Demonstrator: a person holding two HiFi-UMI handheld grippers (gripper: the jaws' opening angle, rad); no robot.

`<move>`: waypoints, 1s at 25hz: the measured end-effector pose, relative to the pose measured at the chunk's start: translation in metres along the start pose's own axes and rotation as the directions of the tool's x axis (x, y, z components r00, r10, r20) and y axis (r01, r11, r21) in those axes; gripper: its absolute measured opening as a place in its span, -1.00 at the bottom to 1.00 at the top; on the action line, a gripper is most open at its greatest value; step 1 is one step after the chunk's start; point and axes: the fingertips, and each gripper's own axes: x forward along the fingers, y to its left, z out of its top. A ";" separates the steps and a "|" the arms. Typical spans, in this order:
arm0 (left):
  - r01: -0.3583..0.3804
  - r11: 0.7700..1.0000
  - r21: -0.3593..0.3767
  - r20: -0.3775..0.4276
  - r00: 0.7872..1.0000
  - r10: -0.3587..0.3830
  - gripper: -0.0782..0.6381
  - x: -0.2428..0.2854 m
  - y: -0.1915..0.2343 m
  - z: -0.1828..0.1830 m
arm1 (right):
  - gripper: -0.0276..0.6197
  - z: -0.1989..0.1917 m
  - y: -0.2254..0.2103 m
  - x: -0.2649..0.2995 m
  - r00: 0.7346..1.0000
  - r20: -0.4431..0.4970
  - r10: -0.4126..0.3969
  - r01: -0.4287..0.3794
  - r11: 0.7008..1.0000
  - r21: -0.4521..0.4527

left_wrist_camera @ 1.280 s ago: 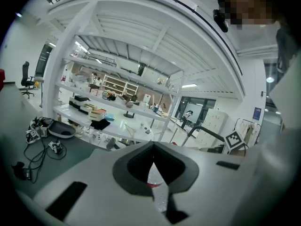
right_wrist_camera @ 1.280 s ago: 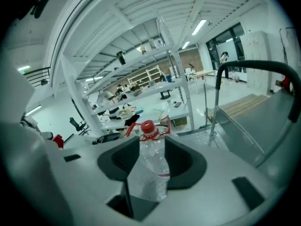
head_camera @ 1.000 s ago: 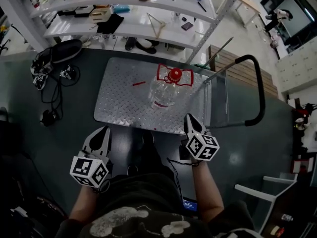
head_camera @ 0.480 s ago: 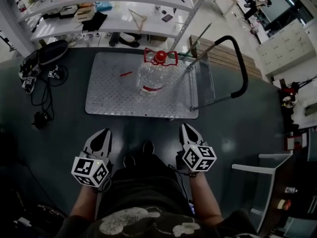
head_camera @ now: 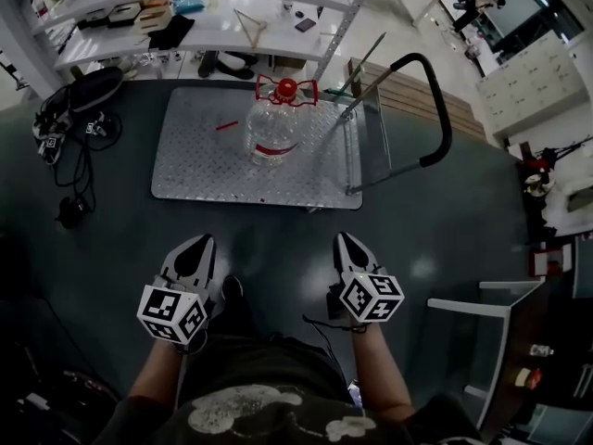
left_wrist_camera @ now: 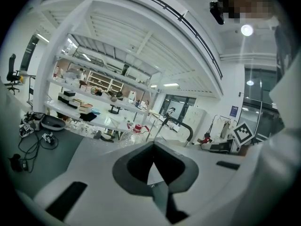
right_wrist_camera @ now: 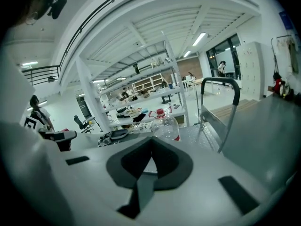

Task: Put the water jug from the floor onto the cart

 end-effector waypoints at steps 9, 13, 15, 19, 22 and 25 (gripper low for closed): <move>-0.026 1.000 0.008 -0.014 1.000 0.026 -0.76 -0.026 -0.077 -0.034 | -0.94 -0.024 -0.054 -0.074 1.000 -0.006 -0.019 0.019 0.999 0.041; -0.026 1.000 0.013 -0.005 1.000 0.026 -0.76 -0.034 -0.097 -0.041 | -0.94 -0.016 -0.059 -0.089 1.000 0.020 -0.006 0.006 1.000 0.005; -0.018 1.000 0.024 -0.005 1.000 0.018 -0.76 -0.035 -0.107 -0.044 | -0.94 -0.015 -0.059 -0.095 0.999 0.033 0.001 -0.001 1.000 -0.001; 0.001 0.999 0.049 0.008 1.000 -0.001 -0.76 -0.035 -0.124 -0.039 | -0.94 -0.018 -0.057 -0.104 0.999 0.040 0.013 -0.013 1.000 -0.009; 0.012 0.998 0.064 0.018 1.000 -0.013 -0.76 -0.036 -0.131 -0.035 | -0.94 -0.021 -0.054 -0.110 0.999 0.048 0.017 -0.015 1.000 -0.026; 0.021 0.997 0.080 0.020 1.000 -0.022 -0.76 -0.038 -0.139 -0.036 | -0.94 -0.026 -0.053 -0.120 0.998 0.052 0.025 -0.023 0.999 -0.044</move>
